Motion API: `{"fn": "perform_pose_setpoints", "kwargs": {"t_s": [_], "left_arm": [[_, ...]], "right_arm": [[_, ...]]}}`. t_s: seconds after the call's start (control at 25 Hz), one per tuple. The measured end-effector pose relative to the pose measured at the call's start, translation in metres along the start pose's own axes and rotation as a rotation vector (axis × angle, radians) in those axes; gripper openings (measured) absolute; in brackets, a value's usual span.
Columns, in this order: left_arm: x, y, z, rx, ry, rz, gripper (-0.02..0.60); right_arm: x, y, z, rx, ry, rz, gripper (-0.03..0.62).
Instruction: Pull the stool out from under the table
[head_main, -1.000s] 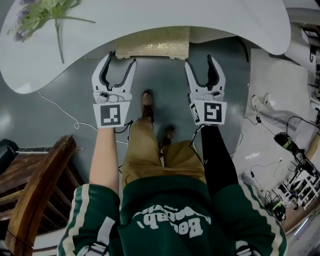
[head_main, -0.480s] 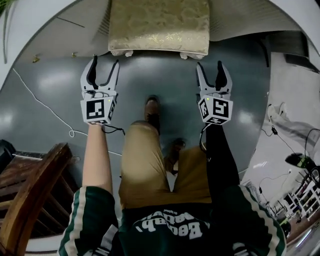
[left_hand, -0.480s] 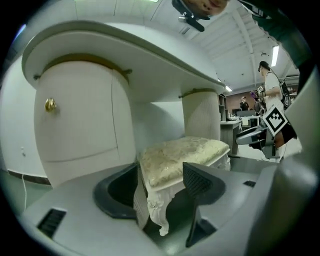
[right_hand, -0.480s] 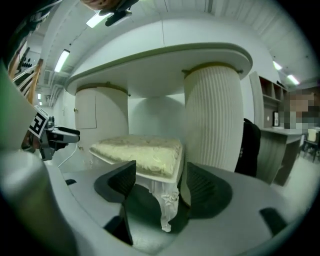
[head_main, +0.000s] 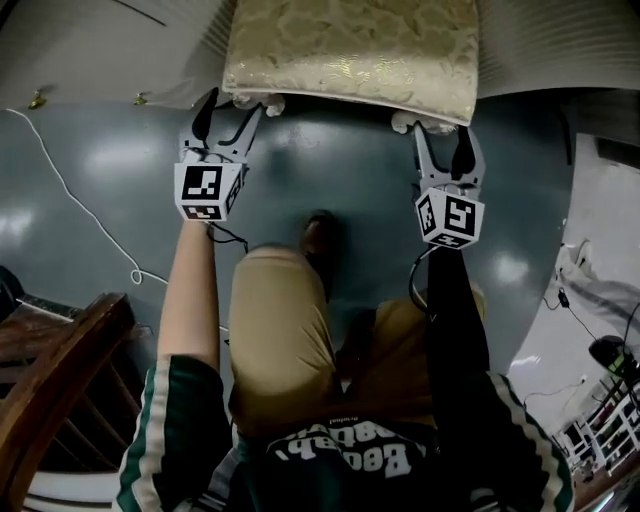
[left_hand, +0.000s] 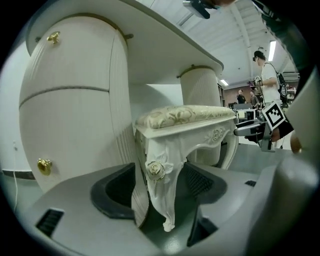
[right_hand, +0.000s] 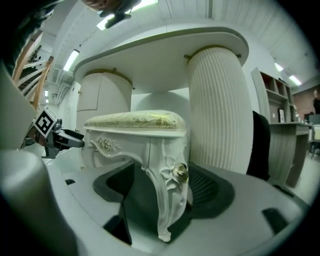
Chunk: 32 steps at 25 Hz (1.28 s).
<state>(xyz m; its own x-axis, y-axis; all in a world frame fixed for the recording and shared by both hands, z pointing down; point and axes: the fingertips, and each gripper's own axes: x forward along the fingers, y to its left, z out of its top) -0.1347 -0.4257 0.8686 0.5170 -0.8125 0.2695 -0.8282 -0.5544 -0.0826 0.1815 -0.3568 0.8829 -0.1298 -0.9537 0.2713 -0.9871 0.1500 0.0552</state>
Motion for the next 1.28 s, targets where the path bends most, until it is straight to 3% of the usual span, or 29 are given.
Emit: {"fn": "perform_pose_setpoints", "kwargs": {"t_s": [0.2, 0.28, 0.44, 0.92, 1.28], "left_arm": [[0.021, -0.005, -0.002, 0.036, -0.049, -0.058, 0.322], [0.021, -0.006, -0.001, 0.047, -0.055, -0.085, 0.313], [0.024, -0.007, -0.001, 0.046, -0.041, -0.082, 0.302], [0.018, -0.006, -0.004, 0.008, 0.099, -0.033, 0.299], [0.002, -0.015, -0.004, -0.031, 0.207, -0.071, 0.293]], "right_arm": [[0.020, -0.004, -0.017, -0.004, 0.001, 0.071, 0.348], [0.027, -0.005, -0.017, -0.033, -0.008, 0.105, 0.311], [0.027, -0.010, -0.018, -0.066, -0.022, 0.120, 0.293], [0.025, -0.007, -0.020, -0.078, 0.088, 0.172, 0.279], [0.005, -0.002, -0.023, -0.060, 0.190, 0.172, 0.282]]}}
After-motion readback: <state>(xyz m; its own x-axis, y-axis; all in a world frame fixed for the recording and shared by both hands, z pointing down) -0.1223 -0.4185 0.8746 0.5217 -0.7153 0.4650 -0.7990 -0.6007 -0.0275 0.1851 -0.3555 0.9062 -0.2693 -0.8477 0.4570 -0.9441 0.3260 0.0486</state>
